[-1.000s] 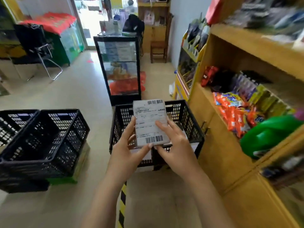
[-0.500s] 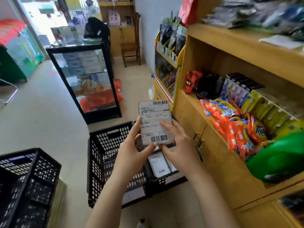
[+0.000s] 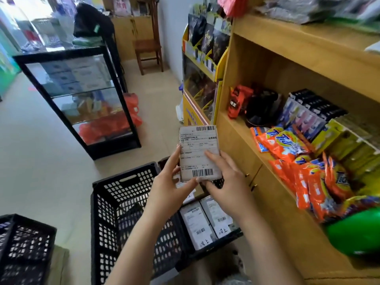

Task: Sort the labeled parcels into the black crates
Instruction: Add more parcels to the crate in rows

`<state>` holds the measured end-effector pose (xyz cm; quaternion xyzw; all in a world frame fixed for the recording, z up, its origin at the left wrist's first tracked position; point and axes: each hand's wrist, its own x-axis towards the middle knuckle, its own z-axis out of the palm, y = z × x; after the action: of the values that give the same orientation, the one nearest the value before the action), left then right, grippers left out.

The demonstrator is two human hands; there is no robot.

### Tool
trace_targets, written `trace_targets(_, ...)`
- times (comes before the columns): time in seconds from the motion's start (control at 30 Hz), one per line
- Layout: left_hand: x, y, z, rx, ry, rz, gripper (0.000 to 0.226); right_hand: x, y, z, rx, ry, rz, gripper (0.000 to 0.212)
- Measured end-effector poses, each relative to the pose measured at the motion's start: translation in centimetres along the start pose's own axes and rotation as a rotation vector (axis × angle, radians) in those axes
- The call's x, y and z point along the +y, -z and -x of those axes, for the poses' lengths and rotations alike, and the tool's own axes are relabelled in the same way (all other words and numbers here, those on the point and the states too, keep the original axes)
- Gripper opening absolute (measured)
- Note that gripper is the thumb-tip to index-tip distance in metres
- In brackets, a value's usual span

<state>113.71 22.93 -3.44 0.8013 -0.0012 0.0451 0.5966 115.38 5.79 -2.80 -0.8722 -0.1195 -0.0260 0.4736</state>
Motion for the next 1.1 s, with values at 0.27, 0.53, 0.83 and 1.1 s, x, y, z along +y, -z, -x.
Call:
trace_targets(0.27,-3.8,-4.8,-7.2,0.087,0.139,0.033,0.089,6.9,0.9,-8.4,-0.154,-0.016,-0.007,0.069)
trace_targets(0.53,-10.0,-11.0,-12.9,0.178,0.336,0.047,0.090,16.8,-0.6,-15.3,-0.340,-0.078,0.030,0.068)
trace_targets(0.83,-24.8,-15.5,-13.8,0.216,0.586,0.085,0.087,30.0,-9.8,-16.6,-0.566,-0.207,0.047,0.069)
trace_targets(1.1,-36.5,-17.9,-13.5,0.227,0.722,0.139,0.091,39.0,-17.5,-16.6,-0.656,-0.256,0.047,0.068)
